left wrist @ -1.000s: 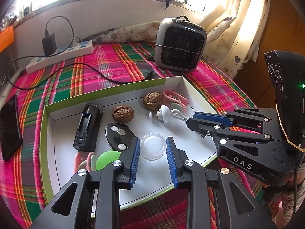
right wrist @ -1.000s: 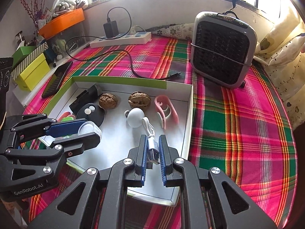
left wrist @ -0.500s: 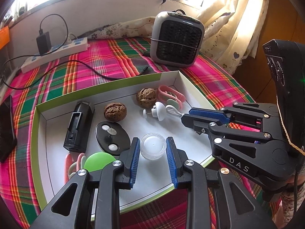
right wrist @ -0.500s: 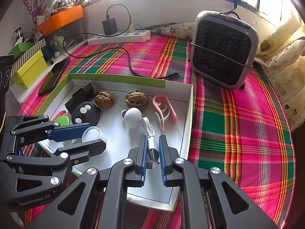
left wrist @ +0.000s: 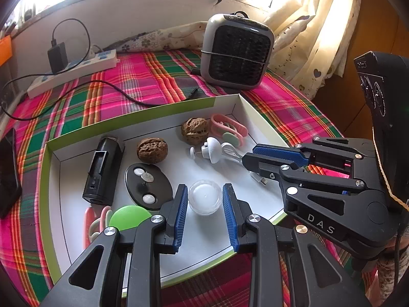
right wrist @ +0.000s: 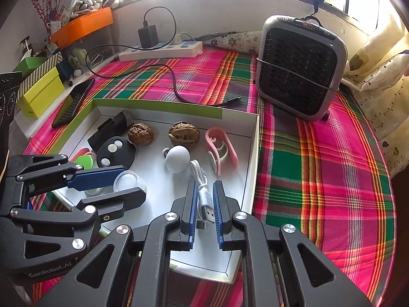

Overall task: Organize objects
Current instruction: 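Lower the clear cup with left gripper while right gripper lowers the cable into the box, then open left gripper releasing the clear cup while right gripper releases the cable in the box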

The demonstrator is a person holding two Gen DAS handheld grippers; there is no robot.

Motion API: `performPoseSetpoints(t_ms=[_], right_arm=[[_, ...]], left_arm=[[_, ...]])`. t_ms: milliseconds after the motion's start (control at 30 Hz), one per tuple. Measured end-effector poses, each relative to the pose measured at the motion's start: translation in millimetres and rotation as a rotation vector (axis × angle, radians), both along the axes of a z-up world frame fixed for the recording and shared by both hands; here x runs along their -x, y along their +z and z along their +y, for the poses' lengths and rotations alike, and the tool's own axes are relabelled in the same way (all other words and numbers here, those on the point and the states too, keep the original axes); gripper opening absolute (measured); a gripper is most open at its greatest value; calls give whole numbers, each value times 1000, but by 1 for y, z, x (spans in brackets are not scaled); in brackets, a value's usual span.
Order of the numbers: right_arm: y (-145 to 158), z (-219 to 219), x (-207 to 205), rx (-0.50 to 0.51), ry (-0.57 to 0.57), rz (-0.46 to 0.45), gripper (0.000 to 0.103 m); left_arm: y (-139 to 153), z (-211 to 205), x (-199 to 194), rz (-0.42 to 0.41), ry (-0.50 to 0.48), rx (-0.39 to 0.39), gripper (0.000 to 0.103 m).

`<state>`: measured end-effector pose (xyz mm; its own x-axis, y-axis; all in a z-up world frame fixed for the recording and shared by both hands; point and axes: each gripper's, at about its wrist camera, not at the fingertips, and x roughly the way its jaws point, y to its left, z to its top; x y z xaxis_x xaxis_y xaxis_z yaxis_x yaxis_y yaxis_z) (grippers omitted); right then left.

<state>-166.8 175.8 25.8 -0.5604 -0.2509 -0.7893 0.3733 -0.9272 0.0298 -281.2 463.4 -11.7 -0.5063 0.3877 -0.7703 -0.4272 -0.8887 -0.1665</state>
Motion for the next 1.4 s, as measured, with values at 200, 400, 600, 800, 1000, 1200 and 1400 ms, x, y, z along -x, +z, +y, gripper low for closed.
performPoseSetpoints(t_ms=[200, 400, 600, 800, 1000, 1200, 1400], right_arm=[[1, 0, -1, -7, -4, 6, 13], [2, 2, -1, -8, -10, 13, 18], [2, 2, -2, 6, -4, 14, 24], [3, 0, -5, 17, -4, 18, 31], [8, 0, -10, 10, -16, 40, 40], [15, 4, -18, 9, -35, 62, 45], [24, 3, -29, 23, -42, 88, 45]], left_arm=[[0, 3, 1, 0, 4, 3, 27], [-1, 1, 0, -2, 8, 4, 36], [-2, 0, -1, -10, 18, 9, 38], [0, -2, -2, -7, 23, 3, 39], [5, -5, -9, 9, 39, 9, 39], [13, -9, -18, 40, 79, 23, 40], [23, -15, -30, 67, 105, 22, 40]])
